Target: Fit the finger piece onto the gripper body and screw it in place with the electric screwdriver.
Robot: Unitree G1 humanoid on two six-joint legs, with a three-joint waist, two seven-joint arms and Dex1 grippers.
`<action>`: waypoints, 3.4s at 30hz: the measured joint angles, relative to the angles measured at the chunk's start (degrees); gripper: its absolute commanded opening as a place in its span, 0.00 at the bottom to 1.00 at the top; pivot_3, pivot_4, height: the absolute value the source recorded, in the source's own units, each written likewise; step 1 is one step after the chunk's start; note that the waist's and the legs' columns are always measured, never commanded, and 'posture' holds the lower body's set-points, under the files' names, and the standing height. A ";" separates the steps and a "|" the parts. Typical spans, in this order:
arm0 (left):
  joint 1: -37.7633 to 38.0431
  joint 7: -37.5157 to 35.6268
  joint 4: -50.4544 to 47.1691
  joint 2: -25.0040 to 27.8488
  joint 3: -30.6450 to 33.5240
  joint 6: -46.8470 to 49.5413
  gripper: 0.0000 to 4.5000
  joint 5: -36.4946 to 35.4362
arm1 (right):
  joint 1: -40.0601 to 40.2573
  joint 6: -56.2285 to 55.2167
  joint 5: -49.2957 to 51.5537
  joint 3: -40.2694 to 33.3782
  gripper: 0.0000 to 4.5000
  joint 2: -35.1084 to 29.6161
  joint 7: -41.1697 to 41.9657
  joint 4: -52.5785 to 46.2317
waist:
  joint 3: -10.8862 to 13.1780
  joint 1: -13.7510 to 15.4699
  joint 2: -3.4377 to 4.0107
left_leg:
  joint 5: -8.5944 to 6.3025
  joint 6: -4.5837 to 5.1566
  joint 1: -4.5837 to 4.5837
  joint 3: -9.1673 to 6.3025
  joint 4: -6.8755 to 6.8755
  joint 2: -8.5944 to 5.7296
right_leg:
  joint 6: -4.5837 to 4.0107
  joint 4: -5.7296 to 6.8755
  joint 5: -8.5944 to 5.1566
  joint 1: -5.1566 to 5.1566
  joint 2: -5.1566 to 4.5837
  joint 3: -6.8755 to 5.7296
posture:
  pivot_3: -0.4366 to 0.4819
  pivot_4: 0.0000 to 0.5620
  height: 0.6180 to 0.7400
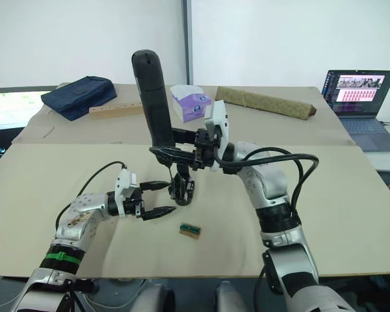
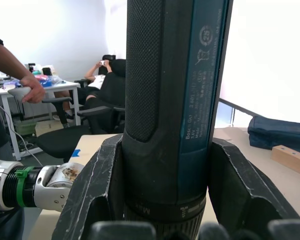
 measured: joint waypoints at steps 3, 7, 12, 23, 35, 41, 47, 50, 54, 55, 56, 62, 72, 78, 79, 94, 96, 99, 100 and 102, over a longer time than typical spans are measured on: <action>-0.03 0.47 0.85 -0.12 -0.36 -0.16 1.00 1.01 | 0.14 0.00 0.00 0.39 0.42 -0.10 0.07 -0.28 | 0.00 -0.03 0.00 | 0.00 0.00 0.00 0.00 0.00 0.00 | 0.00 0.00 0.00 0.00 0.00 0.00 | 0.48 0.27 1.00; -0.88 1.56 3.22 -0.29 -1.31 -0.45 1.00 3.12 | 0.14 0.00 0.00 0.90 0.42 -0.17 0.15 -0.61 | 0.00 -0.05 0.00 | 0.00 0.00 0.01 0.00 0.00 0.00 | 0.00 0.00 0.00 0.00 0.01 0.00 | 0.48 0.27 1.00; -2.77 1.87 7.08 -0.74 -2.79 -3.09 1.00 5.55 | 0.14 -0.03 -0.01 1.01 0.42 -0.19 0.00 -0.61 | 0.00 -0.02 0.00 | 0.00 0.00 0.00 0.00 0.00 -0.01 | 0.00 -0.02 0.00 0.00 0.00 0.00 | 0.48 0.27 1.00; -9.61 1.47 16.67 -5.16 -4.71 -6.56 1.00 7.70 | 0.13 -0.06 0.01 0.98 0.42 -0.35 -0.09 -0.61 | 0.00 -0.07 0.00 | 0.00 0.00 -0.01 0.00 0.00 -0.02 | 0.01 -0.01 0.00 0.00 0.01 -0.01 | 0.48 0.27 1.00; -11.62 -0.88 21.11 -5.53 -4.65 -8.93 1.00 8.49 | 0.12 -0.06 0.06 0.86 0.42 -0.76 -0.14 -0.61 | 0.00 -0.03 -0.01 | 0.00 0.00 -0.01 -0.01 0.00 -0.03 | 0.01 0.00 0.00 0.01 0.01 -0.01 | 0.48 0.27 1.00; -11.62 -1.43 21.39 -5.52 -4.65 -9.76 0.94 8.63 | 0.12 -0.07 0.06 0.85 0.42 -0.77 -0.15 -0.60 | 0.00 -0.03 -0.01 | 0.00 0.00 -0.01 -0.02 0.00 -0.03 | 0.01 0.00 0.00 0.01 0.01 -0.01 | 0.48 0.27 1.00; -12.75 -0.99 22.96 -5.40 -4.79 -11.77 0.51 10.32 | 0.11 -0.19 0.06 0.79 0.42 -0.82 -0.21 -0.56 | 0.00 0.00 -0.01 | 0.00 0.00 0.00 -0.02 0.00 -0.03 | 0.02 0.00 0.00 0.02 0.01 -0.01 | 0.48 0.27 1.00; -12.92 -0.96 23.30 -5.50 -4.82 -12.69 0.51 10.86 | 0.12 -0.19 0.05 0.80 0.42 -0.85 -0.25 -0.50 | 0.00 0.01 -0.01 | 0.00 0.00 0.00 -0.02 0.01 -0.03 | 0.02 0.00 0.01 0.03 0.01 -0.01 | 0.48 0.27 1.00; -13.02 -0.74 23.46 -5.98 -4.82 -12.69 0.51 10.96 | 0.12 -0.19 0.02 0.81 0.42 -0.88 -0.66 -0.50 | 0.00 0.10 -0.01 | 0.00 0.00 -0.01 -0.03 0.01 -0.04 | 0.02 0.01 0.01 0.03 0.01 -0.01 | 0.48 0.27 1.00; -13.01 -0.69 23.46 -6.03 -4.82 -12.69 0.51 10.97 | 0.12 -0.20 0.01 0.82 0.42 -0.88 -0.74 -0.50 | 0.00 0.12 -0.01 | 0.00 0.00 -0.01 -0.02 0.01 -0.04 | 0.02 0.00 0.01 0.03 0.01 -0.01 | 0.48 0.27 1.00; -13.01 -0.68 23.46 -6.04 -4.83 -12.68 0.51 10.98 | 0.13 -0.24 -0.03 0.83 0.42 -0.88 -0.80 -0.50 | 0.00 0.12 -0.01 | 0.00 0.00 -0.01 -0.02 0.01 -0.04 | 0.02 0.00 0.01 0.03 0.01 -0.01 | 0.48 0.27 1.00; -13.01 -0.49 23.44 -6.14 -4.83 -12.27 0.51 10.98 | 1.34 -2.34 -0.49 0.91 0.42 -0.86 -1.18 -0.55 | -0.01 0.15 -0.01 | 0.00 0.00 0.05 -0.02 0.02 -0.04 | 0.03 0.00 0.01 0.09 0.01 -0.01 | 0.48 0.27 1.00; -12.97 -0.17 23.19 -6.19 -4.88 -11.34 0.51 11.02 | 2.45 -3.94 -1.03 2.43 0.42 -1.23 -1.07 -1.30 | -0.05 0.15 -0.02 | 0.00 0.00 0.15 -0.03 0.02 -0.04 | 0.03 0.01 0.01 0.18 0.01 -0.01 | 0.48 0.27 1.00; -12.80 0.00 22.96 -6.17 -4.98 -11.19 0.51 11.07 | 1.89 -3.87 -1.68 3.58 0.42 -1.73 -1.36 -1.12 | -0.09 0.16 -0.02 | 0.00 0.00 0.18 -0.03 0.02 -0.04 | 0.03 0.01 0.01 0.21 0.01 -0.01 | 0.48 0.27 1.00; -12.77 0.02 22.89 -6.17 -5.02 -11.17 0.51 11.07 | 1.76 -3.79 -1.87 3.70 0.42 -1.73 -1.43 -1.10 | -0.10 0.16 -0.02 | 0.00 0.00 0.18 -0.03 0.02 -0.04 | 0.03 0.01 0.01 0.21 0.01 -0.01 | 0.48 0.27 1.00; -12.62 0.07 22.60 -6.07 -5.13 -11.18 0.51 11.23 | -0.03 -1.15 -1.94 3.64 0.42 -1.71 -1.86 0.12 | -0.14 0.14 -0.02 | 0.00 0.00 0.19 -0.03 0.02 -0.03 | 0.03 0.01 0.01 0.21 0.01 -0.01 | 0.48 0.27 1.00; -12.62 0.08 22.56 -6.07 -5.14 -11.20 0.51 11.25 | -0.38 -0.82 -1.50 3.32 0.42 -1.71 -1.79 0.33 | -0.14 0.15 -0.02 | 0.00 0.00 0.18 -0.03 0.02 -0.04 | 0.03 0.01 0.01 0.21 0.01 -0.01 | 0.48 0.27 1.00; -12.60 0.07 22.52 -6.06 -5.14 -11.25 0.51 11.25 | -0.64 -0.06 -0.43 2.43 0.42 -1.51 -1.87 1.18 | -0.14 0.15 -0.02 | 0.00 0.00 0.16 -0.03 0.02 -0.04 | 0.03 0.00 0.01 0.19 0.01 -0.01 | 0.48 0.27 1.00; -12.59 0.07 22.51 -6.07 -5.14 -11.25 0.51 11.24 | -0.79 0.01 -0.17 2.11 0.42 -1.43 -1.87 1.45 | -0.14 0.15 -0.02 | 0.00 0.00 0.15 -0.03 0.02 -0.04 | 0.03 0.01 0.01 0.18 0.01 -0.01 | 0.48 0.27 1.00; -12.55 0.05 22.47 -6.07 -5.14 -11.24 0.51 11.24 | -1.09 0.23 0.20 1.59 0.42 -1.44 -1.35 1.77 | -0.13 0.16 -0.02 | 0.00 0.00 0.12 -0.03 0.02 -0.04 | 0.03 0.00 0.01 0.15 0.01 -0.01 | 0.48 0.27 1.00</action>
